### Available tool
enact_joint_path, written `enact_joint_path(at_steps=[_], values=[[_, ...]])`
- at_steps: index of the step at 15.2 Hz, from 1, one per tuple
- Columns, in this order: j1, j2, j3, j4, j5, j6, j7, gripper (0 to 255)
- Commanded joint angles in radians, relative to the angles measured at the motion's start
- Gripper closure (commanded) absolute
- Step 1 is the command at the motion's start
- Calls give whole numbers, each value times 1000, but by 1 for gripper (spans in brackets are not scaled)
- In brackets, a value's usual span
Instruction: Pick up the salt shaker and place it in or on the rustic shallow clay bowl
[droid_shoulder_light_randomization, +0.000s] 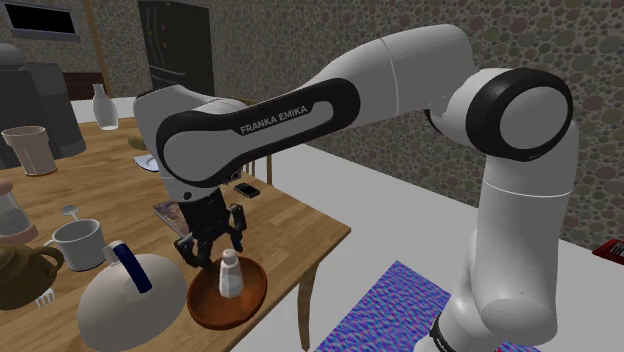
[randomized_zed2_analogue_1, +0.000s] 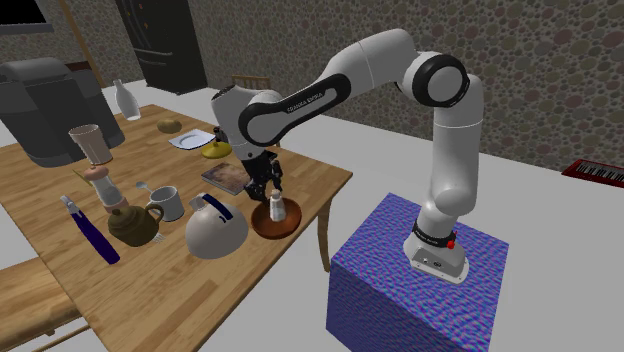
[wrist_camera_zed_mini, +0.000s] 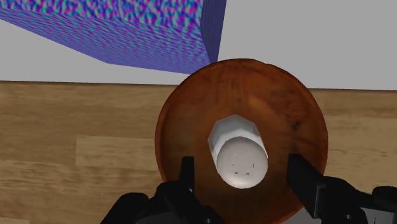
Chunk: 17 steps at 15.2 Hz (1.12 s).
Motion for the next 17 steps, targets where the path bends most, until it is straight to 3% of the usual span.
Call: enact_joint_path(at_steps=[1,5,9,17], values=[[0,0,0,0,0,0,0,0],[0,0,0,0,0,0,0,0],[10,23,2,154,-5,-133,3,0],[10,23,2,154,-5,-133,3,0]])
